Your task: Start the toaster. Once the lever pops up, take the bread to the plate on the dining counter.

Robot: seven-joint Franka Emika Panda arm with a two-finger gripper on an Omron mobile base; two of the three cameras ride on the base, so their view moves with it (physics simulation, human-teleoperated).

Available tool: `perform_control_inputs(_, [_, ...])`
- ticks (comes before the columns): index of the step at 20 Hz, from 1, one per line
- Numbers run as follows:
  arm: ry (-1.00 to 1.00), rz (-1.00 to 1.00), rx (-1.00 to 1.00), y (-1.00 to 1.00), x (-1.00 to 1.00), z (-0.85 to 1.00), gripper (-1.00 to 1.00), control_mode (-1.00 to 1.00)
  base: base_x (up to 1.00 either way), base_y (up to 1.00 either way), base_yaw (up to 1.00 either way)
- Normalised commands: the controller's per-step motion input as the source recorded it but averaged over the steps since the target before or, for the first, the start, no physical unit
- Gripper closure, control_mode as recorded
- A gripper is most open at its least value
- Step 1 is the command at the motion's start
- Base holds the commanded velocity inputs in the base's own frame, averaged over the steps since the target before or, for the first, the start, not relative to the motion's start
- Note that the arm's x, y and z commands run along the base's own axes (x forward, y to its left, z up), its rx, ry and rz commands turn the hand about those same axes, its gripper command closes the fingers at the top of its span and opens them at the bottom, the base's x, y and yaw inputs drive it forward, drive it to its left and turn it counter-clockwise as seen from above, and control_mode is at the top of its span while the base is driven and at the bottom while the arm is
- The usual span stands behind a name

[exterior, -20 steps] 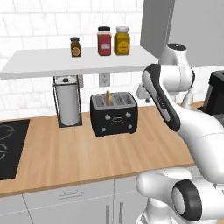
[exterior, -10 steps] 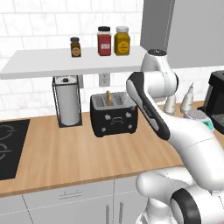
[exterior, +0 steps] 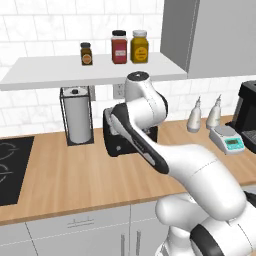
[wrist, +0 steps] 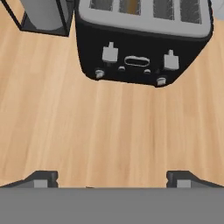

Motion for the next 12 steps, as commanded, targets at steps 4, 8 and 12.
perform_control_inputs(4, [0.0,0.0,0.01,0.17,0.26,-0.28,-1.0,-1.0,0.0,0.0,0.0])
perform_control_inputs(8, [0.0,0.0,0.0,0.13,0.41,-0.35,-1.0,-1.0,0.0,0.0,0.0])
perform_control_inputs(12, [0.0,0.0,0.0,0.14,0.44,-0.3,-1.0,-1.0,0.0,0.0,0.0])
